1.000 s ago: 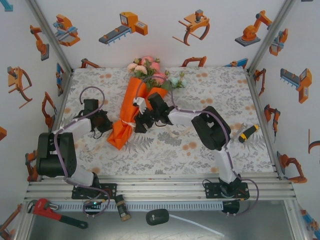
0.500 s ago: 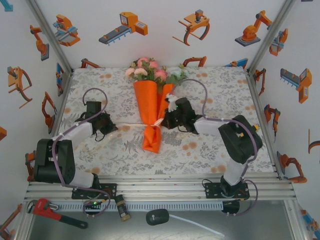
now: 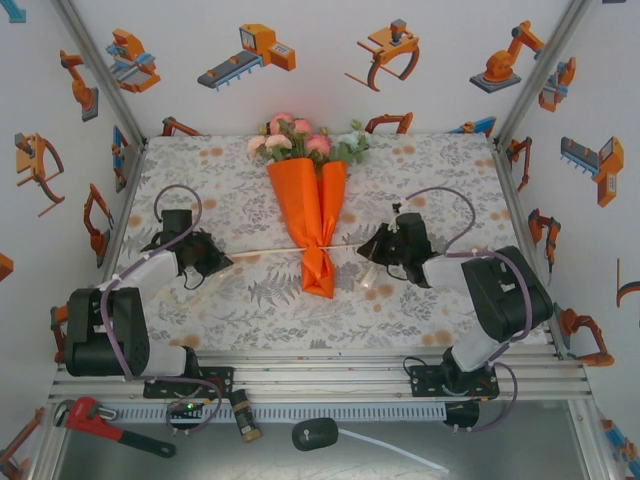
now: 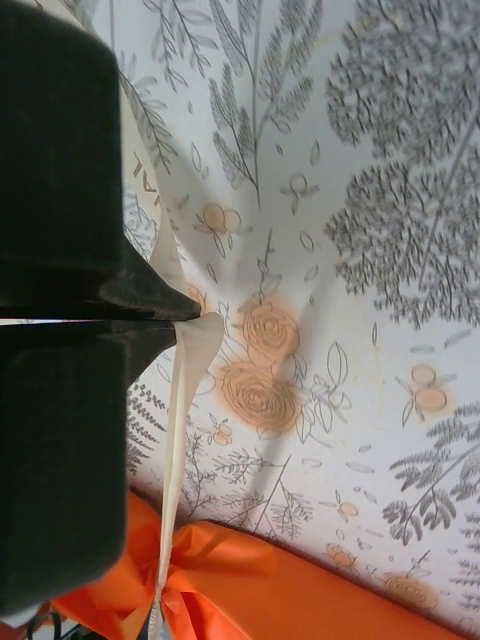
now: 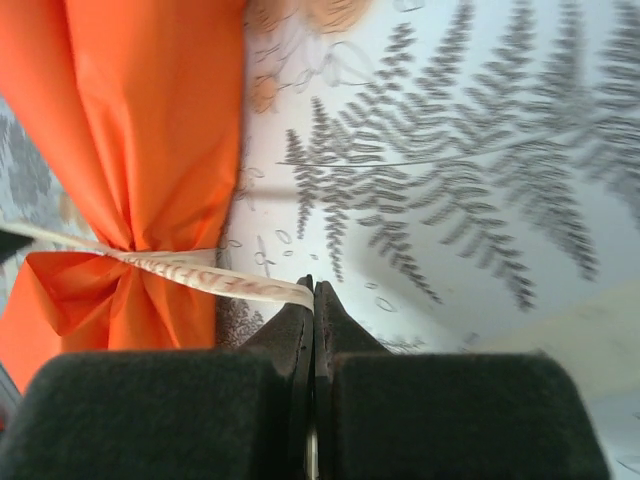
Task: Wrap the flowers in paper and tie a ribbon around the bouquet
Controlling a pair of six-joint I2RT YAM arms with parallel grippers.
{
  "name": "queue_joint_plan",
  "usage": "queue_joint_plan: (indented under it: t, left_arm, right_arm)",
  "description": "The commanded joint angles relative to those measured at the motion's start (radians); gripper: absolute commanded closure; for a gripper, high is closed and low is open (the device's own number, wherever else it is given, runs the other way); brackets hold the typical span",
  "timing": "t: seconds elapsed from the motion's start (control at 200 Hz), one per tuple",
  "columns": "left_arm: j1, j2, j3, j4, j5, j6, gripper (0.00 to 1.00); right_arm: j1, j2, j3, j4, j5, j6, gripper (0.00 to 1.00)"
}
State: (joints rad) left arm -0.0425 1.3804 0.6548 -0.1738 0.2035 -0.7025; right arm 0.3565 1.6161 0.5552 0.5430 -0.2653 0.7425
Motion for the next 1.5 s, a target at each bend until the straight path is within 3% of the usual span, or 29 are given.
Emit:
queue_joint_plan:
  t: [0.0,0.055,0.11,0.22,0.285,0.481,0.721,0.906,1.051,1.221,1.307,1.347,1.497]
  left_arm:
    - [0.084,-0.034,-0.023,-0.051,-0.257,-0.01,1.0]
    - [0.083,-0.033,-0.021,-0.05,-0.251,-0.013,1.0]
    - [0.081,-0.037,-0.023,-0.015,-0.176,0.011,1.0]
    - [0.023,-0.074,-0.032,0.106,0.025,0.044,1.0]
    - [-0.032,-0.106,-0.02,0.158,0.105,0.06,1.0]
    - [-0.212,-0.136,0.146,0.102,0.149,0.21,0.99]
    - [-0.377,-0.05,0.287,0.196,0.162,0.346,0.99]
    - [-0.408,0.082,0.343,0.212,0.171,0.341,0.98]
    - [-0.427,0.124,0.346,0.275,0.189,0.322,0.9]
    - [-0.436,0.144,0.358,0.297,0.155,0.366,0.89]
    - [-0.438,0.156,0.372,0.273,0.114,0.403,0.9]
    - [-0.438,0.161,0.378,0.26,0.099,0.421,0.91]
    - [-0.437,0.169,0.386,0.244,0.069,0.46,0.92]
  right_arm:
    - [-0.113,-0.028,-0.056,-0.065,0.298,0.075,1.0]
    - [-0.114,-0.037,-0.06,-0.076,0.302,0.072,1.0]
    - [-0.114,-0.036,-0.058,-0.031,0.236,0.045,1.0]
    - [-0.103,-0.039,-0.058,0.164,-0.057,-0.011,1.0]
    - [-0.099,-0.055,-0.024,0.185,-0.208,-0.01,1.0]
    - [-0.079,-0.108,0.112,0.074,-0.459,-0.004,1.0]
    - [0.032,-0.131,0.246,-0.135,-0.419,-0.211,1.0]
    - [0.039,-0.1,0.291,-0.191,-0.411,-0.235,1.0]
    - [0.041,-0.068,0.317,-0.169,-0.396,-0.226,1.0]
    - [0.041,-0.036,0.343,-0.191,-0.345,-0.243,1.0]
    - [0.041,-0.044,0.354,-0.256,-0.312,-0.276,0.75]
    - [0.041,-0.051,0.357,-0.295,-0.301,-0.297,0.69]
    - [0.038,-0.08,0.344,-0.409,-0.286,-0.365,0.72]
